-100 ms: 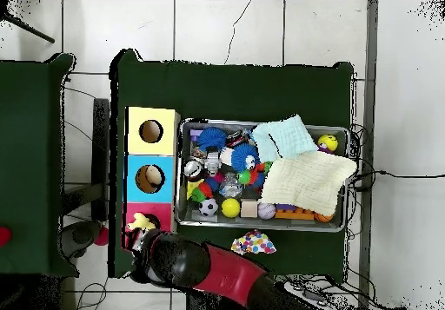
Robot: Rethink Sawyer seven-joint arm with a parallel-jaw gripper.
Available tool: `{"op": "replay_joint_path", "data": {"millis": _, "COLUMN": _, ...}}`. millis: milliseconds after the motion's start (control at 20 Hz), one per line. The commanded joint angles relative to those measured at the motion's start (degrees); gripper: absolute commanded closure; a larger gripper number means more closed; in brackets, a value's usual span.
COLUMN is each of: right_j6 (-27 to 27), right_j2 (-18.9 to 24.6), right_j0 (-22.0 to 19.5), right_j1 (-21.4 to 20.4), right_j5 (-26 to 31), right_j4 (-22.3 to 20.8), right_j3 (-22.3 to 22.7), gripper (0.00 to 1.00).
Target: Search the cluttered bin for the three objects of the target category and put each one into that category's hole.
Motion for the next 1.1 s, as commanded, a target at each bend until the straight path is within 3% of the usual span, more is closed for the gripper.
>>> {"op": "replay_joint_path", "data": {"millis": 50, "right_j6": 5.3, "right_j2": -17.4, "right_j0": 5.6, "right_j1": -3.5, "right_j5": 16.6, "right_j4": -6.6, "right_j3": -17.0, "gripper": 0.00}}
{"op": "replay_joint_path", "data": {"millis": 150, "right_j6": 5.9, "right_j2": -21.8, "right_j0": 7.6, "right_j1": -4.3, "right_j5": 22.1, "right_j4": -11.0, "right_j3": -21.3, "gripper": 0.00}}
{"op": "replay_joint_path", "data": {"millis": 350, "right_j6": 3.3, "right_j2": -22.0, "right_j0": 6.1, "right_j1": -3.7, "right_j5": 26.0, "right_j4": -18.1, "right_j3": -25.6, "gripper": 0.00}}
{"op": "replay_joint_path", "data": {"millis": 1100, "right_j6": -1.1, "right_j2": -24.1, "right_j0": 4.5, "right_j1": -2.0, "right_j5": 31.5, "right_j4": -39.9, "right_j3": -37.1, "gripper": 0.00}}
